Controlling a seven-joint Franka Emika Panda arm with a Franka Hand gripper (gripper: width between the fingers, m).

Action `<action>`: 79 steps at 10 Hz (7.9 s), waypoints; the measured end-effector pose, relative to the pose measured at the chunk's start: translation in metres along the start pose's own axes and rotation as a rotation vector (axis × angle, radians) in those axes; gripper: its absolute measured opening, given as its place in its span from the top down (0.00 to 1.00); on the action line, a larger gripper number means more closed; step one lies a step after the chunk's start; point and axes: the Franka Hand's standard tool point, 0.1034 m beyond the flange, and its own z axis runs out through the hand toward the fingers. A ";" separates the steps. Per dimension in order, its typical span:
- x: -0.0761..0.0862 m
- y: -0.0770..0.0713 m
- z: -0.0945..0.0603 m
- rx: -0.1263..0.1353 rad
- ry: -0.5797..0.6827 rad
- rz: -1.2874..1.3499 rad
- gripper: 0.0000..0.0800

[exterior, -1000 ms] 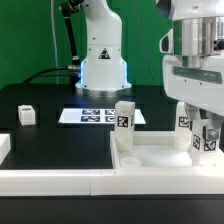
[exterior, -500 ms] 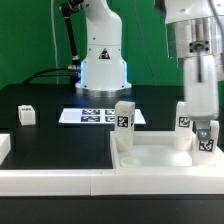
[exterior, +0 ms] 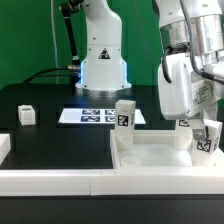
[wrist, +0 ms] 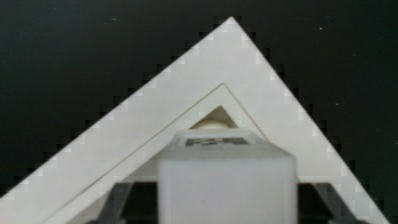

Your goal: Assemble square table

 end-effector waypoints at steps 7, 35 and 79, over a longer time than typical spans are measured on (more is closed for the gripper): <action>-0.007 0.006 0.004 -0.087 0.043 -0.649 0.19; 0.007 -0.007 -0.039 -0.024 0.057 -0.250 0.22; 0.371 0.038 -0.063 -0.670 -0.141 -2.485 0.19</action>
Offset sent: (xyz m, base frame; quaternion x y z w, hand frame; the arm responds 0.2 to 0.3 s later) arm 0.0054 0.0207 0.0017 -0.0822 0.0504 -0.3273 0.9400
